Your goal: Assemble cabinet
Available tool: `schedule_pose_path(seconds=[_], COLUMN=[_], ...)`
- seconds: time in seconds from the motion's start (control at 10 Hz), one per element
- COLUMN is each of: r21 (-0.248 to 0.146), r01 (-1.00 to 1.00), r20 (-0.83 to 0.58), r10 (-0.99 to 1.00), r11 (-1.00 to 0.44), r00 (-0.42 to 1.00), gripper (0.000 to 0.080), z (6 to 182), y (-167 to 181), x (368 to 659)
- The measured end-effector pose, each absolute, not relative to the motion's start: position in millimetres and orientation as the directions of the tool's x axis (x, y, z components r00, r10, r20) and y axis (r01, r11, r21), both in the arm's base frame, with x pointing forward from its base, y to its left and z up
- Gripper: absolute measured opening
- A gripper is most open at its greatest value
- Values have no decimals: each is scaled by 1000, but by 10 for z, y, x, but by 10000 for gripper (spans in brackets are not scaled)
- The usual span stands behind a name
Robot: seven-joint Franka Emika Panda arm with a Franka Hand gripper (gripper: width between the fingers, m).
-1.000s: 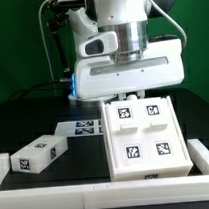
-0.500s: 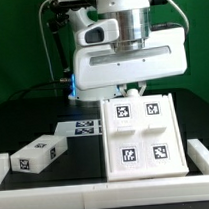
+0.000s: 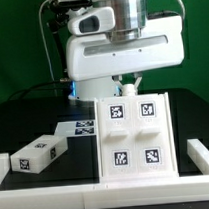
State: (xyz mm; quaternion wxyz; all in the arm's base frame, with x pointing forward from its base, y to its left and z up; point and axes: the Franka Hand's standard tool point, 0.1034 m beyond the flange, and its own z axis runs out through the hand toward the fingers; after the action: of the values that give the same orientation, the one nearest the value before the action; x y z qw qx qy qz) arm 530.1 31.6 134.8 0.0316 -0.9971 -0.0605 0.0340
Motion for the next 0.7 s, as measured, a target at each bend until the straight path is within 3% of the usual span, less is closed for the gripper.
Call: schedule_pose_path(seconds=[0.4,0.7], r21=[-67,-69], r01=[120,113], r20=[-59,-73], r10=[124,118], r11=[-990,-991], r00=[991,990], gripper=[2,2], z=[1334,1457], y=[326,285], x=[5300,5443])
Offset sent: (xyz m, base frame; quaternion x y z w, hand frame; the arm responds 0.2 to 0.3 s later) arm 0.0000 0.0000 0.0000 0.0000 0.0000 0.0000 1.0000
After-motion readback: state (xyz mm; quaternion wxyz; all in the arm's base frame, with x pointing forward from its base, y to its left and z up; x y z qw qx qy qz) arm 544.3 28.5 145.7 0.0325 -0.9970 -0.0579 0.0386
